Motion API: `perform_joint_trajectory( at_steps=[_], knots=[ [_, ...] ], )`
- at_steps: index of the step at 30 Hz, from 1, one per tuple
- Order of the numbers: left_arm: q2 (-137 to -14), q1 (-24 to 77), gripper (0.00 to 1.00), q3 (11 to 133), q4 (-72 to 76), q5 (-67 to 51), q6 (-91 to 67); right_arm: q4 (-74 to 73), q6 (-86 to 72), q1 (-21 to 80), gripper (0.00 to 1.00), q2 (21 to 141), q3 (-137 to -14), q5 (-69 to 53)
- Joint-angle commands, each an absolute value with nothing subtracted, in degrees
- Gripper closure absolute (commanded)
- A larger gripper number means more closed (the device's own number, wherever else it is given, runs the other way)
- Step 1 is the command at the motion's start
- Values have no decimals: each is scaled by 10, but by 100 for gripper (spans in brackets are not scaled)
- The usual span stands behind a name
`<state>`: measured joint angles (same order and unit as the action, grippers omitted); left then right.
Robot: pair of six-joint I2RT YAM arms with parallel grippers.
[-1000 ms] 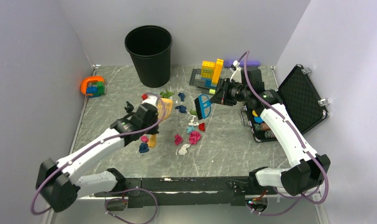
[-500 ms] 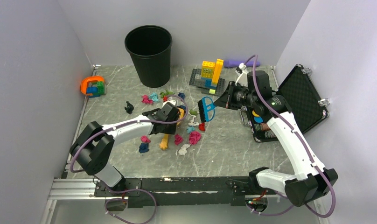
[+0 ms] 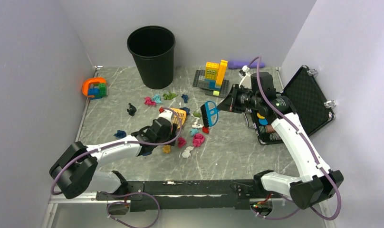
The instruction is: Sweep away the paper scraps from the table
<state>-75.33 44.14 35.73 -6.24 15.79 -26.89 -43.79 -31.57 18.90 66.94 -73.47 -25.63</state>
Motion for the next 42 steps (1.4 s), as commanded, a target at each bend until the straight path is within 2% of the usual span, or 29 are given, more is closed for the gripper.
perform_joint_trajectory(
  at_steps=[1,19,25,31,37,42],
  knots=[
    [-745,461,31,313,67,160,-238,-444,-325,190,100,690,-776,-282],
    [-835,483,39,296,135,222,-273,-497,-315,191,100,738,-853,-294],
    [-840,483,47,304,122,228,-300,-487,-325,191,100,745,-853,-305],
    [-804,482,46,280,122,231,-314,-477,-334,191,100,740,-842,-313],
    [-808,482,57,299,80,245,-302,-473,-337,191,100,729,-830,-315],
    [-843,483,59,331,50,266,-286,-477,-336,191,100,724,-829,-315]
  ],
)
